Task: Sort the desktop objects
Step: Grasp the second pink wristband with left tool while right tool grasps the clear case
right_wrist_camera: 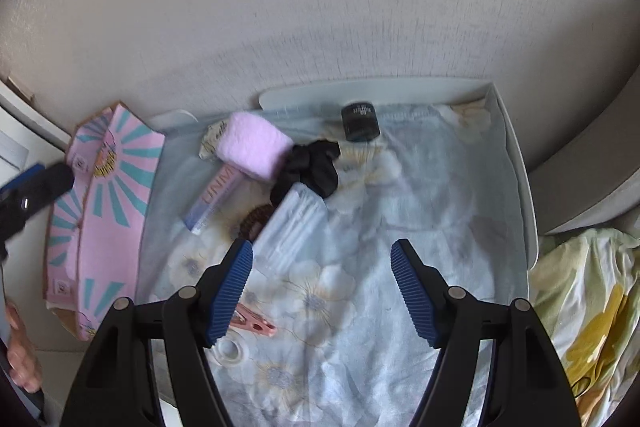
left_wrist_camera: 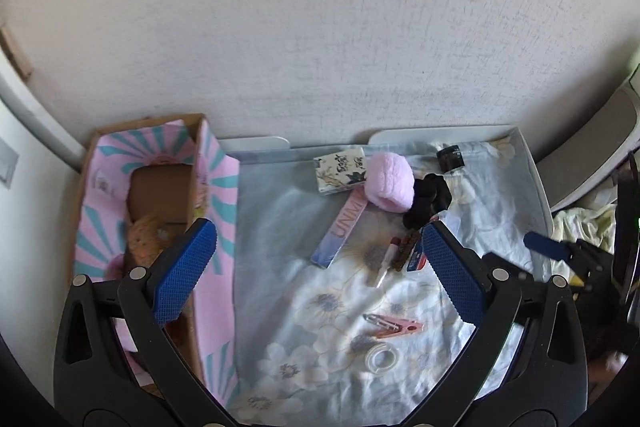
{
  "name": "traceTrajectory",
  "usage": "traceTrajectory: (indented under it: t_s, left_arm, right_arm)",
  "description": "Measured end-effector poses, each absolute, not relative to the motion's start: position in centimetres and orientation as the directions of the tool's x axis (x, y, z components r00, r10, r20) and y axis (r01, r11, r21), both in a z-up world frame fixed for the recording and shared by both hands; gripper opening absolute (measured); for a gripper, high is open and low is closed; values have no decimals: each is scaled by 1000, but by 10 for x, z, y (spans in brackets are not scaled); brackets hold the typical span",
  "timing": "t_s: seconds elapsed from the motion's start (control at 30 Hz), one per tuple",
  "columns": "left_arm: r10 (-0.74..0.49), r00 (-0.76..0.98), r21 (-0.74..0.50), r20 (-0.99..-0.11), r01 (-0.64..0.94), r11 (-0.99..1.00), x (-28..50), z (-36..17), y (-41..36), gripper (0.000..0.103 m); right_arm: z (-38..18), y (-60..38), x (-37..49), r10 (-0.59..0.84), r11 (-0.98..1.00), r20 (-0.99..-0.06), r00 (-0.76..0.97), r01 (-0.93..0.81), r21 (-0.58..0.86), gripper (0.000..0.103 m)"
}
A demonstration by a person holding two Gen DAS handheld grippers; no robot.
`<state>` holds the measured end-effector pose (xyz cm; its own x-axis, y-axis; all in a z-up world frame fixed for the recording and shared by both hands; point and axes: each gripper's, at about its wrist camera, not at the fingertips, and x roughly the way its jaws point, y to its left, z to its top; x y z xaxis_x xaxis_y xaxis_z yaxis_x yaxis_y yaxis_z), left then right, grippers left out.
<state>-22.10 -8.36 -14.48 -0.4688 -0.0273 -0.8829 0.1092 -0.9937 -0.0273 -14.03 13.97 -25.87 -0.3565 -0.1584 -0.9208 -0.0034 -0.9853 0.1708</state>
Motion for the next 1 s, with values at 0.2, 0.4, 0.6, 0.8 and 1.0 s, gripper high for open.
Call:
traceTrajectory:
  t_s: [0.2,0.4,0.6,0.8,1.0]
  left_arm:
    - [-40,-443,24,-896,41,-999,-254,-175,-61,103]
    - [-13,-420,16,-908,-3,-1000,-290,-204,-44,103]
    - [4,-366,3,-930,-19,-1000,-316,-240,-36,101]
    - [18,-356,-14,-934,-14,-1000,-320,-253,-35,94]
    - [27,-337,-24,-941,-13,-1000,-319,-260,-35,65]
  right_arm:
    - [-279,131,-141,-206,-975,-923,-325,-10,221,68]
    - [-296,120,-155,-254,-960,-914,-317,-35,278,68]
    - [-316,126,-171,-324,-919,-895,-307,-122,374,68]
    - [-332,139,-178,-371,-876,-881,-293,-202,437,68]
    - [-342,148,-176,-414,-842,-864,-287,-240,484,53]
